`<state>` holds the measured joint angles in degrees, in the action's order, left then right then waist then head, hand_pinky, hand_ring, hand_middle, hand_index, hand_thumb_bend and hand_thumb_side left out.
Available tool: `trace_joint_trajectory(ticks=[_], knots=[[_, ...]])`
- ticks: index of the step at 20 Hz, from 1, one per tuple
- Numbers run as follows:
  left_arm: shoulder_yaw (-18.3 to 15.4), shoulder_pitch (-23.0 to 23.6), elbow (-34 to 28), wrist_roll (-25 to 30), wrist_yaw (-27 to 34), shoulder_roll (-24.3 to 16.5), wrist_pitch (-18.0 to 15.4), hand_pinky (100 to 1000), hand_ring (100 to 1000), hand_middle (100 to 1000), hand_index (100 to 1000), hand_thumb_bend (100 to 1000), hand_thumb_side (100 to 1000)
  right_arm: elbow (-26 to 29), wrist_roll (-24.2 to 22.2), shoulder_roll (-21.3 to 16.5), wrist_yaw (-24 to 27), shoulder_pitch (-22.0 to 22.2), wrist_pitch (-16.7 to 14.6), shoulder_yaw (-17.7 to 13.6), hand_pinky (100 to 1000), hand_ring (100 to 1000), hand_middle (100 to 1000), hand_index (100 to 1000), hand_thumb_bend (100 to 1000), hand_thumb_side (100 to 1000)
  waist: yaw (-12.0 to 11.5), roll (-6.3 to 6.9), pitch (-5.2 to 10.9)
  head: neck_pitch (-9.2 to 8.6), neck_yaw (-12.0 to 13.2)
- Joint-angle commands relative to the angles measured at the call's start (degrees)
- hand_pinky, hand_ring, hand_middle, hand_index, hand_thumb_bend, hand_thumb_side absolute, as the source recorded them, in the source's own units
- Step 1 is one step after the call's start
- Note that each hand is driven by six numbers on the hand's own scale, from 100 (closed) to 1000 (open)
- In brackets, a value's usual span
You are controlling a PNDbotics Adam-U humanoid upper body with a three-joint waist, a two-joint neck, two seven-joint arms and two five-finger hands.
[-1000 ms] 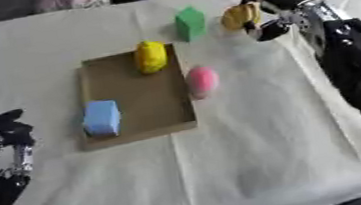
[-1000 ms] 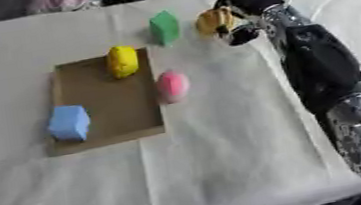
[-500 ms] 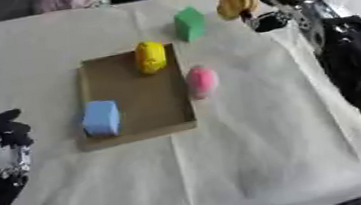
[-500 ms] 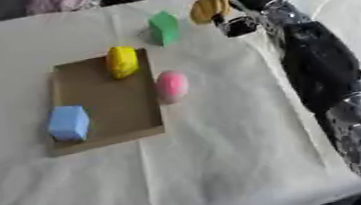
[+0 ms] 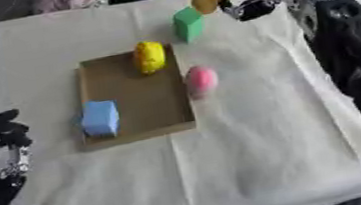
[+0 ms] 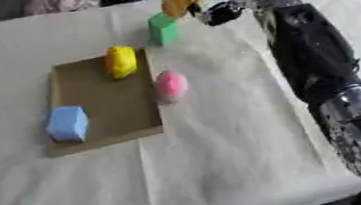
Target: Pick up objects on the table and place them in the box.
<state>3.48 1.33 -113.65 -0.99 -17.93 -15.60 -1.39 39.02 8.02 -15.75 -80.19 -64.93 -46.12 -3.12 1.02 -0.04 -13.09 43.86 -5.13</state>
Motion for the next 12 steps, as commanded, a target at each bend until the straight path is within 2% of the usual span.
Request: trace_joint_trajectory(ticks=[1, 5, 6, 7, 10, 12], knots=[[-0.6, -0.6, -0.9, 0.1, 0.1, -0.3, 0.0, 719, 565, 590, 821, 100, 651, 2.7, -2.6, 0.5, 2.8, -1.9, -4.8, 3.0, 851, 816, 754, 292, 100, 221, -0.1, -0.59, 1.41, 0.25, -0.5], [-0.5, -0.7, -0.9, 0.2, 0.2, -0.2, 0.0, 720, 565, 590, 821, 100, 652, 4.0, -7.1, 3.6, 5.5, -2.2, -5.8, 8.4, 853, 820, 757, 306, 100, 232, -0.3, -0.65, 1.43, 0.25, -0.9], [-0.5, -0.7, -0.9, 0.3, 0.2, -0.2, 0.0, 720, 565, 591, 821, 100, 650, 4.4, -8.2, 4.6, 6.2, -2.2, -5.8, 10.0, 854, 820, 758, 312, 100, 301, -0.4, -0.64, 1.42, 0.25, -1.0], [-0.5, -0.7, -0.9, 0.3, 0.2, -0.1, 0.0, 720, 565, 591, 821, 100, 652, 4.8, -9.3, 5.4, 6.9, -2.2, -5.8, 11.3, 854, 821, 758, 314, 100, 235, -0.5, -0.62, 1.41, 0.25, -1.1], [-0.4, -0.7, -0.9, 0.4, 0.2, 0.0, 0.0, 721, 565, 590, 821, 100, 653, 6.1, -12.6, 7.8, 9.4, -1.8, -5.8, 14.9, 859, 825, 764, 342, 100, 239, -0.6, -0.58, 1.37, 0.25, -1.4], [-0.4, -0.7, -0.9, 0.5, 0.3, 0.0, 0.0, 721, 565, 591, 821, 100, 655, 6.7, -15.0, 9.1, 11.0, -1.6, -5.8, 16.8, 863, 832, 774, 400, 100, 246, -0.7, -0.6, 1.36, 0.25, -1.6]])
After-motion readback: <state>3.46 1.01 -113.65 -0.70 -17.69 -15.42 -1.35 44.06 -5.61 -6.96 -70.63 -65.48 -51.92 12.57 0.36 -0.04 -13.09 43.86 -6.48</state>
